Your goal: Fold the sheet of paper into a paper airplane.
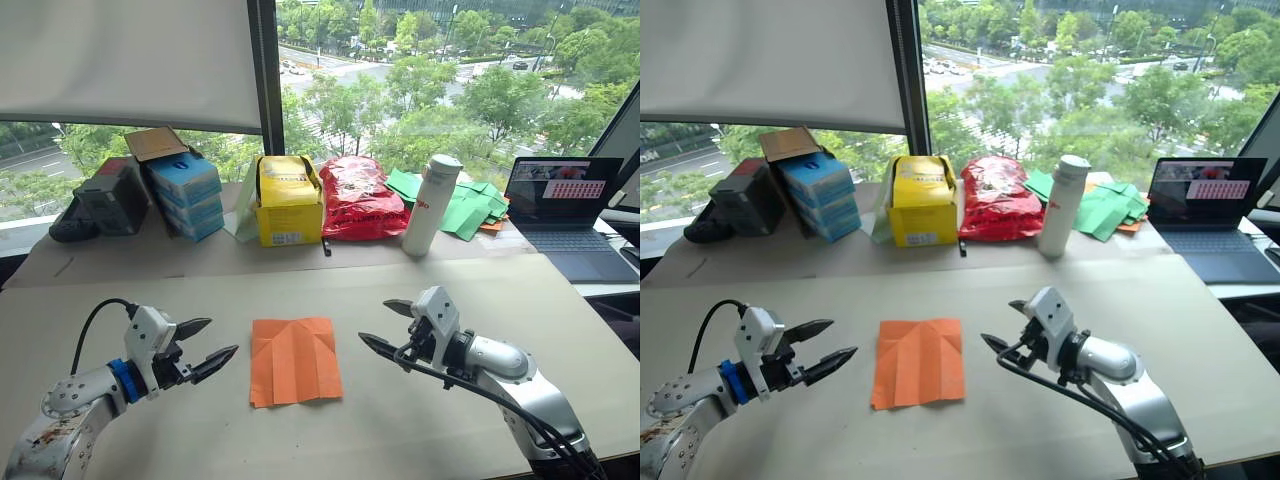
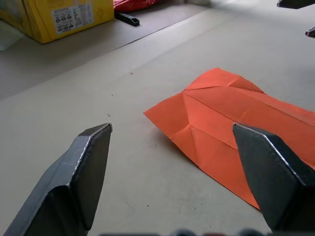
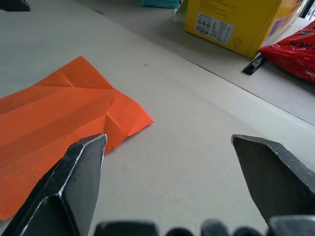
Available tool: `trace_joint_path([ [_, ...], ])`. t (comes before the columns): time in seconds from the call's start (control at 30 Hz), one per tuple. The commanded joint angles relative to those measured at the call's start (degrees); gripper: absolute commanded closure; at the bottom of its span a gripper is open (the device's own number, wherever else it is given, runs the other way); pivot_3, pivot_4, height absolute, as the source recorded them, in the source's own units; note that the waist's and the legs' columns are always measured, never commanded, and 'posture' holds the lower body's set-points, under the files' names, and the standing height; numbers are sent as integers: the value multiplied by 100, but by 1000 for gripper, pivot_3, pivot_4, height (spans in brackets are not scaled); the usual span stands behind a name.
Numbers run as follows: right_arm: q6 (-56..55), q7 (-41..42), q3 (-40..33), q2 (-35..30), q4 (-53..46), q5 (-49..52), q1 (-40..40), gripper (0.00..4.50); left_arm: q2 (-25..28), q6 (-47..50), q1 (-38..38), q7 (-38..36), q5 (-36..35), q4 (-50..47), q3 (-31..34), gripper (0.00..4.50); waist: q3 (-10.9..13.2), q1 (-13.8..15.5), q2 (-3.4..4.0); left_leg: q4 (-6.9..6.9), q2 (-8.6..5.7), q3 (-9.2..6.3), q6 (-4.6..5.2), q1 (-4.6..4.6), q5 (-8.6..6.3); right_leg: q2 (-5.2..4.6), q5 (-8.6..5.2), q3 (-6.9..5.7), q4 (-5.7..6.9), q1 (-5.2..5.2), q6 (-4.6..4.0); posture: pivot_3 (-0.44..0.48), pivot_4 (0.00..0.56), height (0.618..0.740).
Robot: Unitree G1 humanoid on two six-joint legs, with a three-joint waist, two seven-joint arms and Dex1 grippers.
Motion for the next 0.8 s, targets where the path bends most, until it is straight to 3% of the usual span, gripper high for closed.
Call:
trace_joint_path([
  [0.03, -25, -90, 1, 24, -284, -25, -26, 0, -105, 59, -531, -190, 116, -27, -701, 1754, 0, 11, 0, 0, -1, 0, 0, 0, 0, -1, 0, -2, 0, 0, 0, 0, 150, 740],
  [0.3, 129, -236, 163, -14, -452, -192, -13, 0, -208, -241, -1056, -241, 955, 637, -1726, 4465, 0, -51, 0, -8, -1, 2, -2, -1, 1, 2, 0, 3, 1, -7, 0, 0, 150, 740],
  [0.6, 423, -106, 430, -171, -639, -226, -118, 0, 109, -340, -1190, -454, 1765, 1190, -2300, 4465, 0, -37, 1, -6, -1, 0, 0, -2, 0, 1, 0, 1, 0, -5, 1, 0, 150, 740],
  [0.8, 523, 47, 583, -306, -667, -263, -230, 0, 286, -420, -1099, -536, 1924, 1370, -2339, 4465, -1, -44, 2, -6, 0, 0, 1, 3, 0, 0, 0, 1, 1, -3, 1, 0, 150, 740],
])
